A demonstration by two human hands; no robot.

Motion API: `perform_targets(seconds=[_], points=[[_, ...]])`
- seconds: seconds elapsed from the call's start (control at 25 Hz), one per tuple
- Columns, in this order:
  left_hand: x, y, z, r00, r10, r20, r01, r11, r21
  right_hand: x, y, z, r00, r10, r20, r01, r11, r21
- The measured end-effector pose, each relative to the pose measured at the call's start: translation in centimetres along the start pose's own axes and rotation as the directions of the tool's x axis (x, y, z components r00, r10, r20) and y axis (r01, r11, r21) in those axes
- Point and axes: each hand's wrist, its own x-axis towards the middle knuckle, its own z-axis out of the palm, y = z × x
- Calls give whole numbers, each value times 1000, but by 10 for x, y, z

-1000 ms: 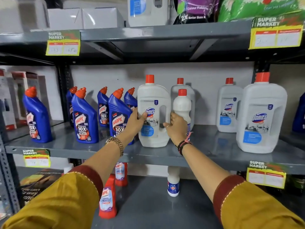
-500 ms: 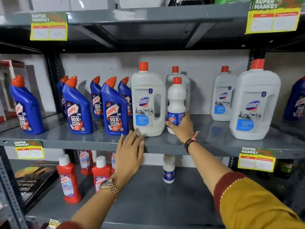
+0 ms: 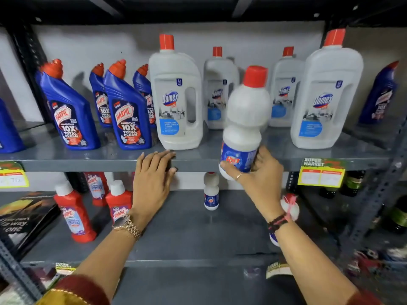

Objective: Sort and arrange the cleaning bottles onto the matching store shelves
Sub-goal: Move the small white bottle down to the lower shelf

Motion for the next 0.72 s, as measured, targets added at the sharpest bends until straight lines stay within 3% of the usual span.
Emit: perform_targets(seconds=[0.24,0.52,0.72], points=[[2,1,4,998,7,-69,-7,1000,0,-82,73,-7,985,133,113,-128,990,-52],[1,-3,13,991,-6,-134,-4,997,-73,-116,188,41,862,438,256,-382,893,-240],[2,-6,20,983,-21,-184,-1,993,-122,-121,231,78,818,510,267,-434,851,-295]])
